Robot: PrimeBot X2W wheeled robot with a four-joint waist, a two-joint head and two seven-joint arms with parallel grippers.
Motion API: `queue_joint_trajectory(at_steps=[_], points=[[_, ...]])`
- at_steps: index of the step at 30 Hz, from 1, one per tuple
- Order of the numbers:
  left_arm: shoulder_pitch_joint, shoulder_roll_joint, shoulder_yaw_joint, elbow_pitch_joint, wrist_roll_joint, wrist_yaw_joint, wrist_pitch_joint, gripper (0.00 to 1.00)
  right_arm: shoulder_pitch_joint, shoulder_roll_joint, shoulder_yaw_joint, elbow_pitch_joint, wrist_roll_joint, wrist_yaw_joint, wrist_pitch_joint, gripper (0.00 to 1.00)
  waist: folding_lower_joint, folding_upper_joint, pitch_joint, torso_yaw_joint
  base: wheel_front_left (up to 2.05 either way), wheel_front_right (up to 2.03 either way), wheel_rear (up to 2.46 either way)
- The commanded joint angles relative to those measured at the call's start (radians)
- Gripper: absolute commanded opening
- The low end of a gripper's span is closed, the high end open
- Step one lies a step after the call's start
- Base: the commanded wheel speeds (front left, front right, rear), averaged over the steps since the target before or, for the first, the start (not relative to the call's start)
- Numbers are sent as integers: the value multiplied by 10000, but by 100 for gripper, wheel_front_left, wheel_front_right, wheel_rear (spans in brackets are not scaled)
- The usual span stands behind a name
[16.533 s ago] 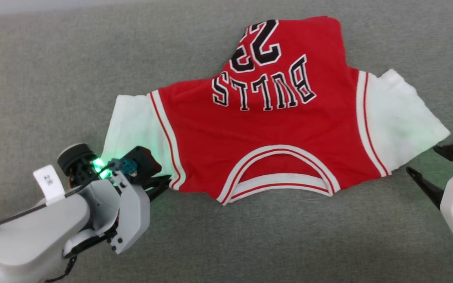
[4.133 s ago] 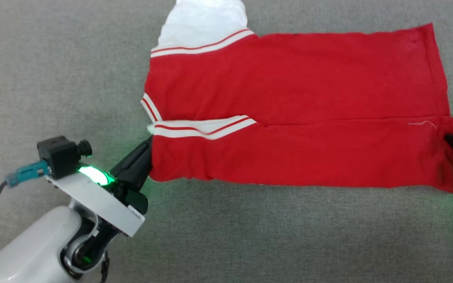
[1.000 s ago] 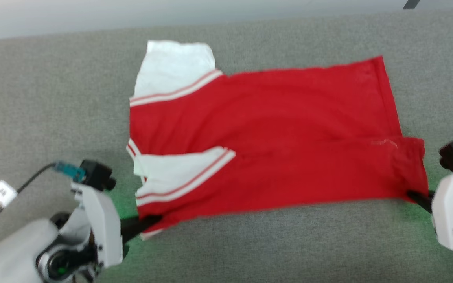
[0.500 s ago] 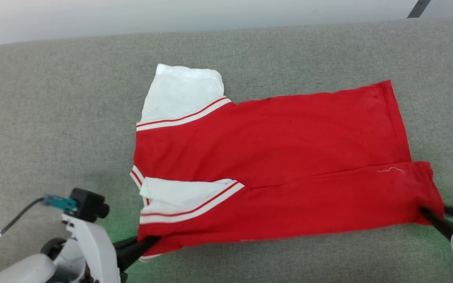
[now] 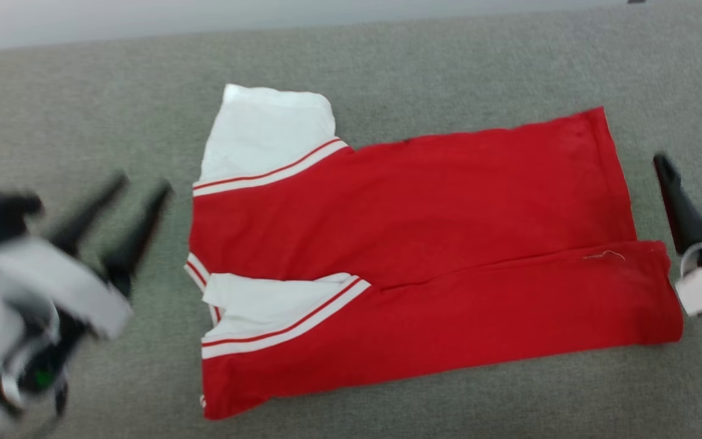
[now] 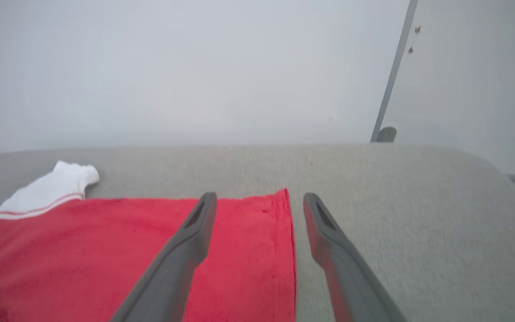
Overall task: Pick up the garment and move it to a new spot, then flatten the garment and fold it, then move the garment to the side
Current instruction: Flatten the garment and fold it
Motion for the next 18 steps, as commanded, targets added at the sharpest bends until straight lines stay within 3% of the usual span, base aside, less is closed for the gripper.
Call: queue_joint_trajectory(at_steps=[1,8,12,18], points=[[-646,-302,131,581,286,-157,-52,100,-309,306,-101,51,-153,-7,-557,100,0,0,318,-284,0,0,0],[-3563,-1135,-14,3634,1495,-740,1047,100,-907,1057,279,9,-416,-9,-1803,100,0,0,1176,-1390,0,0,0],[-4686,-1322,-245,4941,1888,-992,1856,100,-934,1274,483,-65,-459,-8,-2048,100,0,0,1473,-1909,0,0,0],[-5877,-1686,-845,7094,1531,-1683,4696,100,-699,1459,730,-110,-432,-8,-2215,100,0,0,1704,-2663,0,0,0]])
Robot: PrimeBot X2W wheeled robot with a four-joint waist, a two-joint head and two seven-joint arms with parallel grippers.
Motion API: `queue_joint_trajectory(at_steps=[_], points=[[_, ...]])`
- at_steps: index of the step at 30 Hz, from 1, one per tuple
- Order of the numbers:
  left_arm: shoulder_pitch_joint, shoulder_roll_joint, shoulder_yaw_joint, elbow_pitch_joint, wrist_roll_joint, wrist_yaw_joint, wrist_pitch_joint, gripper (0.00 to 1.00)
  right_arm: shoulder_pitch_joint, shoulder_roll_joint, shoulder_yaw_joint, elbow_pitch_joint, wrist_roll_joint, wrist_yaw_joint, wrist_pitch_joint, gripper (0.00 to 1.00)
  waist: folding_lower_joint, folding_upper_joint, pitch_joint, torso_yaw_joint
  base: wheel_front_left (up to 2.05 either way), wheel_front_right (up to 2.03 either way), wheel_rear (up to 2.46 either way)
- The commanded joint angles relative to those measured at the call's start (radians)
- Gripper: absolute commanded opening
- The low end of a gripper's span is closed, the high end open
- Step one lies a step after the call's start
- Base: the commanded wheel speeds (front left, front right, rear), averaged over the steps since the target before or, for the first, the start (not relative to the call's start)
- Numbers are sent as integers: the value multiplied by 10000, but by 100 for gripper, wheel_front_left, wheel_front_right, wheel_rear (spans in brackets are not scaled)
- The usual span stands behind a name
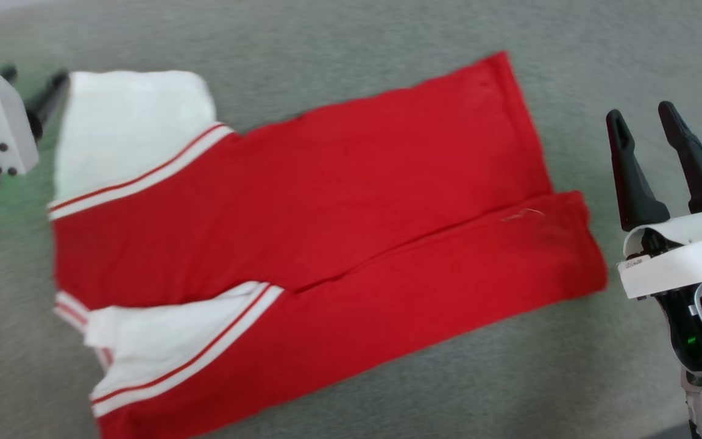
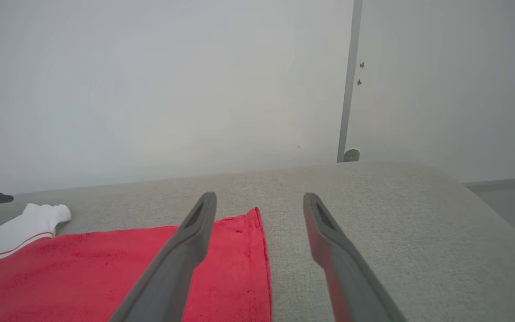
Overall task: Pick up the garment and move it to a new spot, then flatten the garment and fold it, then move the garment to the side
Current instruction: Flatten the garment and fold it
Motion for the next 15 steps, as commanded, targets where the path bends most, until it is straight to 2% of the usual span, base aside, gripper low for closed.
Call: queue_joint_trajectory(at_steps=[1,6,10,11,12,13,14,15], points=[[-190,-9,-73,212,-179,-106,476,100,95,40,-25,1,9,-8,-40,100,0,0,433,-712,0,0,0],[-447,-123,-301,859,-913,-296,2562,100,237,103,-109,45,92,-8,-56,100,0,0,414,-911,0,0,0],[-384,-159,-445,898,-1300,-342,3430,100,360,104,-121,-22,120,-8,-8,100,0,0,483,-951,0,0,0],[-394,-207,-451,864,-1397,-350,3583,80,344,100,-135,-36,137,-8,17,100,0,0,505,-940,0,0,0],[-388,-234,-497,778,-1484,-357,3709,40,309,87,-129,-33,154,-8,48,100,0,0,517,-925,0,0,0],[-366,-280,-550,645,-1538,-363,3774,19,244,22,-110,-25,149,-8,130,100,0,0,519,-883,0,0,0],[-351,-308,-590,529,-1597,-366,3804,1,145,-50,-73,-12,145,-8,205,100,0,0,518,-839,0,0,0],[-348,-329,-630,438,-1591,-367,3804,0,30,-131,-1,9,144,-8,316,100,0,0,506,-780,0,0,0]])
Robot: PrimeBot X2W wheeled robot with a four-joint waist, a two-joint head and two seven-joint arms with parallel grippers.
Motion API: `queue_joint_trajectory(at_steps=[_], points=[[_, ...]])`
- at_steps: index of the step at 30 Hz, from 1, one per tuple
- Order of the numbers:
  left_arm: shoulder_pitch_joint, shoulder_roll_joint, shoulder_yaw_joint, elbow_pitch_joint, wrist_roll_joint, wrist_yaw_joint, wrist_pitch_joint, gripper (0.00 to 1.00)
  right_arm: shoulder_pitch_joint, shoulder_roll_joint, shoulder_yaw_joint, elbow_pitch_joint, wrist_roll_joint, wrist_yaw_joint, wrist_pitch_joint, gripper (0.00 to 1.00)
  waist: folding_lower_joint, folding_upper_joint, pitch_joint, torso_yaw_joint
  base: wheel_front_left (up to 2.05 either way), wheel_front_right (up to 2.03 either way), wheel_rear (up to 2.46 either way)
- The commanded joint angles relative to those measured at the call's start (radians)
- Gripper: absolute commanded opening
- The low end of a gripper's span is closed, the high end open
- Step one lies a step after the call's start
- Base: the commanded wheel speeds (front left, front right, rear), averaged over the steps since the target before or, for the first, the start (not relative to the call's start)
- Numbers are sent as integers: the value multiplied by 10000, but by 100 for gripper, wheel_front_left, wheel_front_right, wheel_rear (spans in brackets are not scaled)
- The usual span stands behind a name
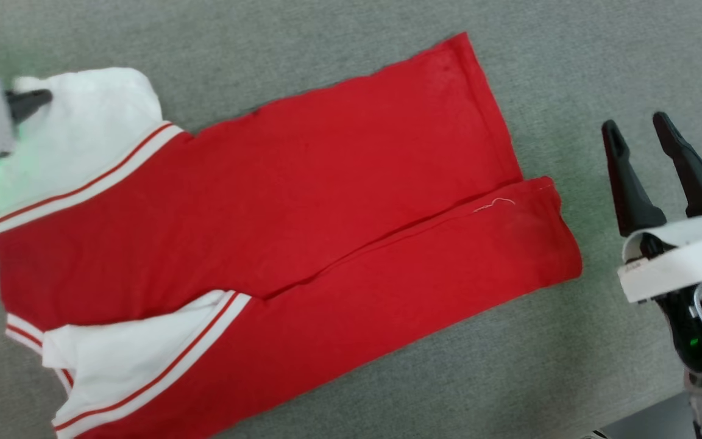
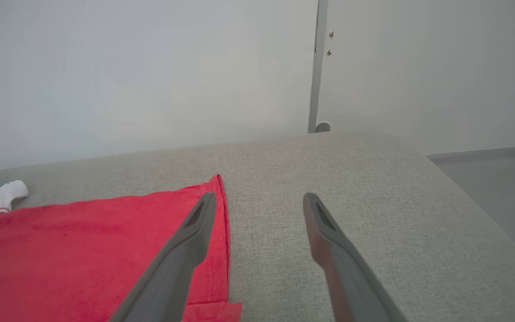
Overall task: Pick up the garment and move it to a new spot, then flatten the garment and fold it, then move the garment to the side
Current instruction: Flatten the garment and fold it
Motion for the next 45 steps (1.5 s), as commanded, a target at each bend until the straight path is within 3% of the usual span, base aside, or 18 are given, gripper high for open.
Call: queue_joint_trajectory(at_steps=[1,8,14,18,24,30,31,32,34,41,45], points=[[453,-349,-313,-136,-53,-89,109,0,-285,-136,139,9,49,-8,169,100,0,-1,-27,129,0,0,0],[213,-269,-530,-570,38,-67,-274,0,-2292,-1666,2486,908,299,-9,2313,100,0,-1,79,541,0,0,0],[-182,-514,-638,-802,83,-59,-850,0,-4786,-2243,3735,2856,1373,-9,4321,100,0,-1,348,1045,0,0,0],[-345,-780,-812,-942,49,-59,-1151,0,-6093,-2355,4238,4120,2051,-9,5545,100,0,-1,529,1445,0,0,0],[-584,-978,-1086,-1160,-88,-60,-1506,0,-7423,-2198,4432,5903,2431,-9,5946,100,0,-1,815,1891,0,0,0],[-743,-1118,-1251,-1311,-514,-46,-1731,0,-7960,-2148,5081,6887,2863,-8,6659,100,0,-1,921,2117,0,0,0],[-754,-1119,-1289,-1310,-553,-46,-1764,0,-7951,-2150,5160,6968,2941,-8,6654,97,0,-1,913,2134,0,0,0],[-770,-1128,-1334,-1300,-603,-45,-1799,0,-7966,-2167,5206,7053,2998,-8,6627,40,0,-1,897,2150,0,0,0],[-789,-1159,-1416,-1312,-618,-46,-1956,0,-7970,-2198,5345,7181,3098,-8,6567,0,0,-1,810,2186,0,0,0],[-568,-1358,-1533,-1599,-906,-48,-3031,0,-7716,-2553,5531,7229,3379,-9,5511,0,0,-1,-152,2518,0,0,0],[-209,-1189,-1663,-2167,-1142,-48,-3698,0,-7178,-2959,5924,6749,3747,-9,5205,0,0,-1,-1009,2774,0,0,0]])
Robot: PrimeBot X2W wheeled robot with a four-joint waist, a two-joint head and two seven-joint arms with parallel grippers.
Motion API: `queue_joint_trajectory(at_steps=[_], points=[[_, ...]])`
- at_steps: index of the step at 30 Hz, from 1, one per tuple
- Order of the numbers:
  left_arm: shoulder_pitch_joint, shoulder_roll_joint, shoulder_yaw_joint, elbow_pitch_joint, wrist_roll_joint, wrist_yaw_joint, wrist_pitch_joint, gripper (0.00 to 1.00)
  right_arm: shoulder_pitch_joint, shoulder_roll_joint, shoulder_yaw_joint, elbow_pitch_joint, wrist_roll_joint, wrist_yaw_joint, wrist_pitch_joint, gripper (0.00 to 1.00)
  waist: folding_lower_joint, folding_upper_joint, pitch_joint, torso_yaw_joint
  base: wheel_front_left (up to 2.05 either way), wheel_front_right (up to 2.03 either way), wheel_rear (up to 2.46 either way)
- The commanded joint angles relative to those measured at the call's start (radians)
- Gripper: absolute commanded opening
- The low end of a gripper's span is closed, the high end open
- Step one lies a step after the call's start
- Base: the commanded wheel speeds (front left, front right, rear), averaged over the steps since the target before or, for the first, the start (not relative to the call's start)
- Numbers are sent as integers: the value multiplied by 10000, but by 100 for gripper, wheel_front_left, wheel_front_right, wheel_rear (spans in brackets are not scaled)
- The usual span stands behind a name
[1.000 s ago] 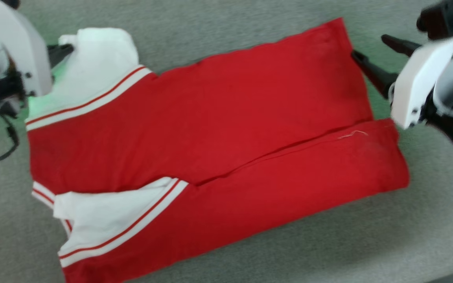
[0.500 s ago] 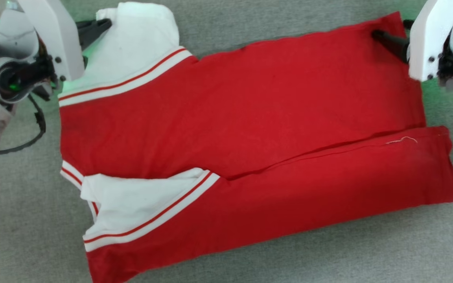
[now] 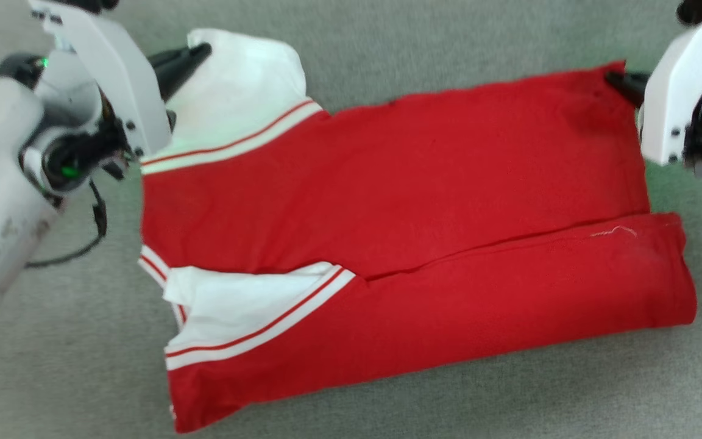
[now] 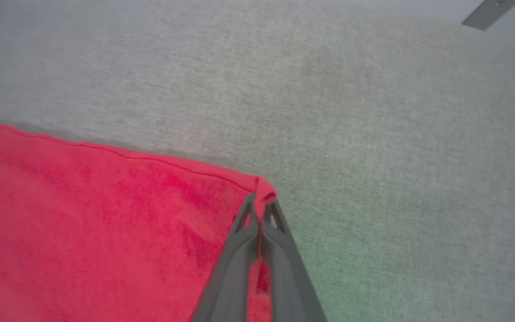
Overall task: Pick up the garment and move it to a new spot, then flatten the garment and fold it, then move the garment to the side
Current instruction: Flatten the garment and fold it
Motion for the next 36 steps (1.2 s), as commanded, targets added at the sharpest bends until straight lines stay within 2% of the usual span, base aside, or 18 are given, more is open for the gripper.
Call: queue_joint_trajectory(at_steps=[1,4,10,11,18,23,28,34,36], points=[[307,141,-73,-374,-140,13,-289,0,379,-280,187,-294,196,-9,-134,0,0,-1,-1052,430,0,0,0],[886,563,-297,-1499,-292,13,-911,0,1202,-1037,496,-1126,653,-9,-255,0,0,-1,-1689,707,0,0,0],[2065,1589,-669,-3346,-450,13,-1876,0,2652,-2235,638,-2581,1200,-9,-194,0,0,-1,-2190,946,0,0,0],[2065,1589,-669,-3346,-450,13,-1876,0,2652,-2235,638,-2581,1200,-9,-194,0,0,-1,-2190,946,0,0,0],[3670,2527,-1045,-5091,-572,13,-3305,0,4442,-3079,91,-3621,1631,-9,-390,0,0,-1,-2377,1014,0,0,0],[4822,3018,-1327,-5936,-708,13,-3925,0,5487,-3312,-482,-3772,1739,-9,-613,0,0,-1,-2352,1055,0,0,0],[5592,2941,-1516,-5943,-581,13,-4081,0,6159,-3115,-984,-3598,1499,-9,-857,0,0,-1,-2155,1163,0,0,0],[5765,1952,-1626,-4737,-211,13,-4082,0,6362,-2452,-1308,-2881,839,-8,-1382,0,0,-1,-1903,1321,0,0,0],[5742,1567,-1645,-4260,-69,11,-4132,7,6294,-2222,-1295,-2658,652,-8,-1479,0,0,-1,-1838,1341,0,0,0]])
